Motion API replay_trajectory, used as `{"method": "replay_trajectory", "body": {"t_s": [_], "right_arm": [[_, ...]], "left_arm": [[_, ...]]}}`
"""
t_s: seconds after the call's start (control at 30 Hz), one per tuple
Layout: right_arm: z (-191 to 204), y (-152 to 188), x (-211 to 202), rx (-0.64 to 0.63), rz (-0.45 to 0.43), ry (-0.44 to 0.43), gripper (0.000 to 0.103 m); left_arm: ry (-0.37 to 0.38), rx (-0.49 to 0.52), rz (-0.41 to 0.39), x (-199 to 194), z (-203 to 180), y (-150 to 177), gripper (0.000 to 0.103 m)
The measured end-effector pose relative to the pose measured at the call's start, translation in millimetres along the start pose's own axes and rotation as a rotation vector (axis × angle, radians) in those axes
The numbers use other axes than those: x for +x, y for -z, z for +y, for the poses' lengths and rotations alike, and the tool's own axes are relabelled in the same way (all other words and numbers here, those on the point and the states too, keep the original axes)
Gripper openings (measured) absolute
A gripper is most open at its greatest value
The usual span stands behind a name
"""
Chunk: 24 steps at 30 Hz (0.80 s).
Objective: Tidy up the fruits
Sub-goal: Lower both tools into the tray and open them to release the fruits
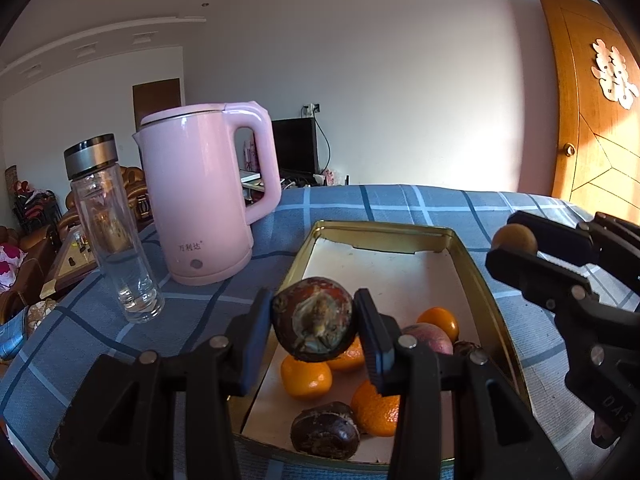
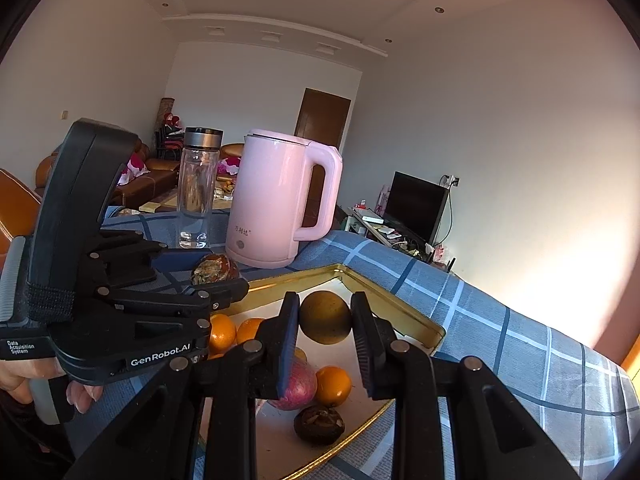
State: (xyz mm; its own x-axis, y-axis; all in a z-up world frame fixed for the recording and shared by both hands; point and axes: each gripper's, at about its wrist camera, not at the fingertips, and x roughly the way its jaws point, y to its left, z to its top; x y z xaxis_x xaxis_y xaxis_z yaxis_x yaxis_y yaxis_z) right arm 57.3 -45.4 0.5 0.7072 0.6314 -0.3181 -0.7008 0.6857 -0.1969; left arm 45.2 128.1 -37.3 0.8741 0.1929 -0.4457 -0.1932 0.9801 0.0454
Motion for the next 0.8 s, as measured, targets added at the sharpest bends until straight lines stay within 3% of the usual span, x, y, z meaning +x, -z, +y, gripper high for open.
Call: {"method": "replay_trajectory", "body": {"t_s": [0.23, 0.8], "right_arm": [[3, -2, 6, 0.007, 0.009, -0.007, 0.028], [13, 10, 27, 0.014, 0.092, -0.026, 0.028]], "left_arm": [[-0.013, 0.010, -0.005, -1, 5, 0, 0.043], [0.010, 0.020, 0.067, 16, 10, 8, 0.043]]}}
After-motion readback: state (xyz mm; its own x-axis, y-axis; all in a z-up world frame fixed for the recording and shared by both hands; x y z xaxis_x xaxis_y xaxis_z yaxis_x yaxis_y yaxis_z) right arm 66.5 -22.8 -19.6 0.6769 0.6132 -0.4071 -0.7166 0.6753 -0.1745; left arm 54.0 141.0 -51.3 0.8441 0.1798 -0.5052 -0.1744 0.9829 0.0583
